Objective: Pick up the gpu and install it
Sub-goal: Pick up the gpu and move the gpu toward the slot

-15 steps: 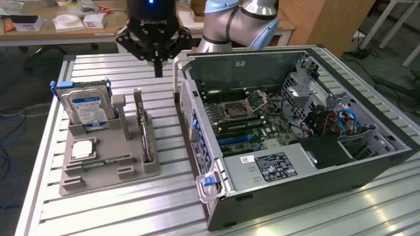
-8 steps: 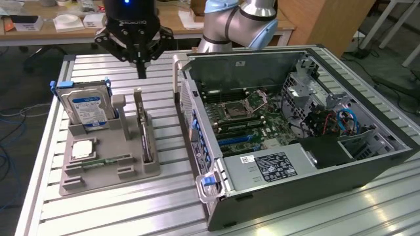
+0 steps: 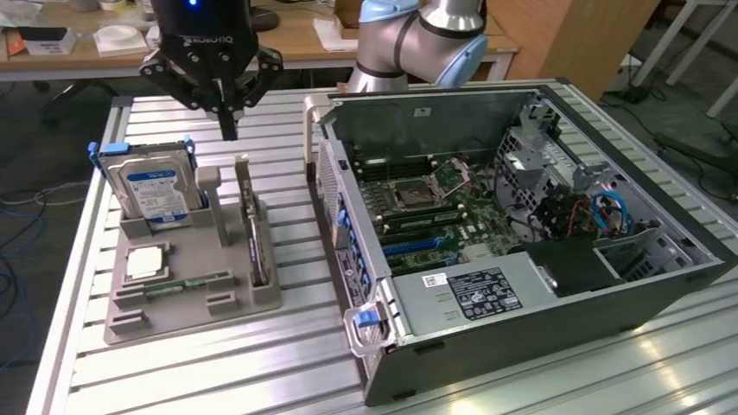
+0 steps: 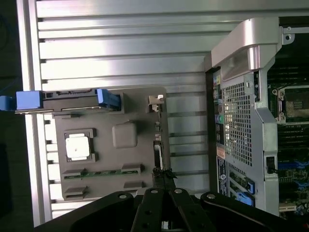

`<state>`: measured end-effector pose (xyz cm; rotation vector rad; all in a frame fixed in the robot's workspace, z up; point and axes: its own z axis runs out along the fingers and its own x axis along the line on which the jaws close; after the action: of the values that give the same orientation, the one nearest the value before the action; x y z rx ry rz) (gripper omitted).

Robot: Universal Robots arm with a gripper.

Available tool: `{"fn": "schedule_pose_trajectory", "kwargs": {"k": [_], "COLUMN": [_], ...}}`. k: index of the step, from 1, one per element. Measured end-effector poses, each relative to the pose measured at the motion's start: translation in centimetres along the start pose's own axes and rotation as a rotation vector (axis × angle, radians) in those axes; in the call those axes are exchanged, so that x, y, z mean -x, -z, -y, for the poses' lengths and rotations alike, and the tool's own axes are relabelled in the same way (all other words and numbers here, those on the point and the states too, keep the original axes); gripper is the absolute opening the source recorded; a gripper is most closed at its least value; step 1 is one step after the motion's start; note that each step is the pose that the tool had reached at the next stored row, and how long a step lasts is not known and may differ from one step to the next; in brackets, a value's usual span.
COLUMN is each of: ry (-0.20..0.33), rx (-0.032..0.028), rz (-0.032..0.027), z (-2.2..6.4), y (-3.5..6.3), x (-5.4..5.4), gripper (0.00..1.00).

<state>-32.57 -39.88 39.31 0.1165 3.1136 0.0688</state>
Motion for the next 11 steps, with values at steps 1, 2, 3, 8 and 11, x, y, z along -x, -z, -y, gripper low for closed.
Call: {"fn": "schedule_pose_trajectory", "kwargs": {"k": [1,2,3,8,11], "ry": [0.000,0.000,0.000,0.000,0.000], "rx": [0.0001,0.0000,0.0000,0.0000,0.0000], "rz": [0.0000,0.0000,0.0000,-0.0001,-0.0001], "z": [0.00,0.00,0.01,0.01,0.01], "y": [0.00,0.00,0.00,0.00,0.00], "x": [0.00,-0.01,-0.02,-0.04,-0.05], "gripper": [0.10,0.10,0.10,0.23,0.35]}}
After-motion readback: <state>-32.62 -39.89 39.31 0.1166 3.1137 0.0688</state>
